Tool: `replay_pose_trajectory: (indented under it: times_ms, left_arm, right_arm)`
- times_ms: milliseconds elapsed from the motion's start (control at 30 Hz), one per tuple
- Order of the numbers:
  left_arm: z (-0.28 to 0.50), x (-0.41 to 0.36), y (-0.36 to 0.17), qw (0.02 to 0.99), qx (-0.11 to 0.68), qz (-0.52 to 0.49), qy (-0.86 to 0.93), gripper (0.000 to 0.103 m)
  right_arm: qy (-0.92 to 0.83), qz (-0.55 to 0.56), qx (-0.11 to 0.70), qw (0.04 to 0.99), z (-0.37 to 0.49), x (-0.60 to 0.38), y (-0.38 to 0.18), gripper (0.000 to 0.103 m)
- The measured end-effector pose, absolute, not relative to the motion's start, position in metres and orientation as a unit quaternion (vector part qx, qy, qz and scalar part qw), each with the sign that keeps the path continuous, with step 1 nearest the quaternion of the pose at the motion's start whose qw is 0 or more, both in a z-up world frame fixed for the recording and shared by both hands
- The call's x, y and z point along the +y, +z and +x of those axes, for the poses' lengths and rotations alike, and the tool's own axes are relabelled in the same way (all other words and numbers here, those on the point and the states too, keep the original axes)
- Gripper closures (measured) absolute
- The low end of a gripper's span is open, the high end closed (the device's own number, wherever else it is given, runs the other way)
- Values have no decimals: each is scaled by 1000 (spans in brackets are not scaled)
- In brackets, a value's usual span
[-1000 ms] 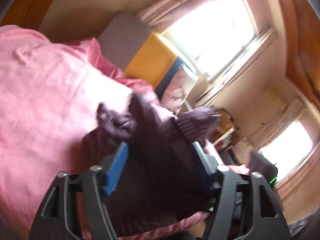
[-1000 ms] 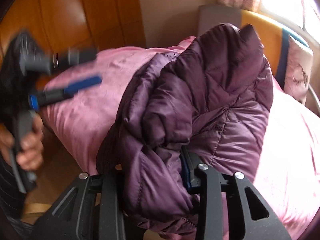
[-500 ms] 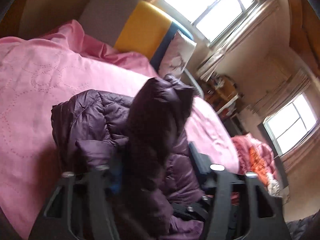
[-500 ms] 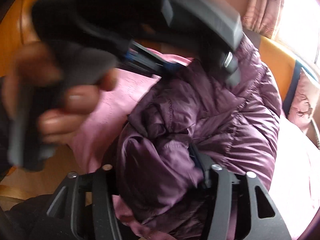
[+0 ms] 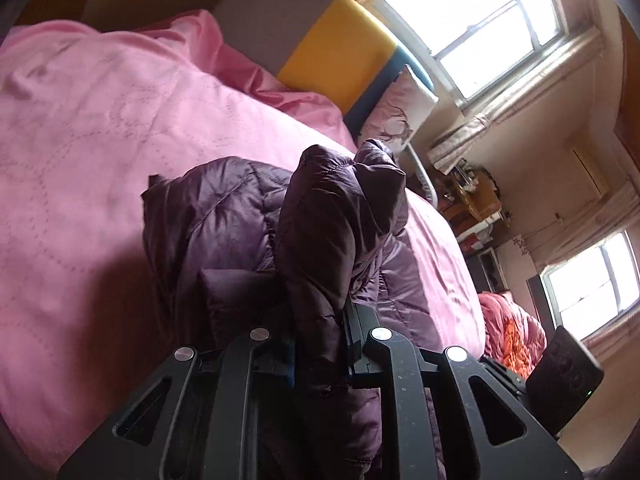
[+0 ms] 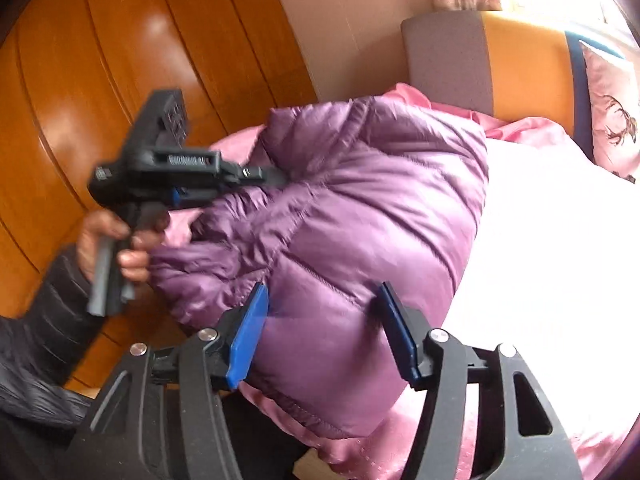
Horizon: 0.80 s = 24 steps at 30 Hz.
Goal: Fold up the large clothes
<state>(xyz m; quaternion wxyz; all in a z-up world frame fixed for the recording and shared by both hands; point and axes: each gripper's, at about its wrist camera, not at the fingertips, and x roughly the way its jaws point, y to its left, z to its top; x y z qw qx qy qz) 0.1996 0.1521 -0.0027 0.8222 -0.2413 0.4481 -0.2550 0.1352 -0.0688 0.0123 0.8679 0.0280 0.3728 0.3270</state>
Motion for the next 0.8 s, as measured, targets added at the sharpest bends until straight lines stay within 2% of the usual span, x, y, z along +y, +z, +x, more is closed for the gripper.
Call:
replay_pose_trajectory:
  times_ms: [67, 200, 367, 433, 467, 500, 567, 633, 667, 800]
  left_arm:
    - [196, 161, -9, 824, 457, -244, -230, 87]
    - [189, 171, -24, 844, 462, -214, -166, 77]
    - [182, 182, -52, 863, 460, -188, -90, 72]
    - [177, 179, -58, 874, 451, -165, -74, 68]
    - [174, 173, -58, 882, 447, -138, -61, 62]
    - [172, 169, -56, 888, 442, -119, -49, 58]
    - [166, 172, -48, 890, 435, -126, -51, 58]
    - [159, 171, -38, 898, 423, -115, -47, 49]
    - [156, 170, -35, 903, 414, -103, -40, 40]
    - [150, 171, -31, 908, 406, -96, -47, 38]
  right_arm:
    - [322, 10, 371, 871, 137, -69, 10, 45]
    - [305, -24, 373, 876, 138, -54, -2, 45]
    - [273, -85, 363, 887, 136, -37, -28, 45]
    - [268, -98, 361, 888, 140, -41, -36, 45]
    - [269, -99, 363, 887, 142, -44, -36, 45]
    - [274, -94, 369, 883, 145, -51, -33, 45]
    - [295, -75, 384, 872, 161, -55, -26, 44]
    - [326, -35, 399, 856, 172, -78, -11, 42]
    - [336, -16, 406, 850, 177, -89, -5, 39]
    - [338, 38, 384, 859, 204, -123, 34, 32]
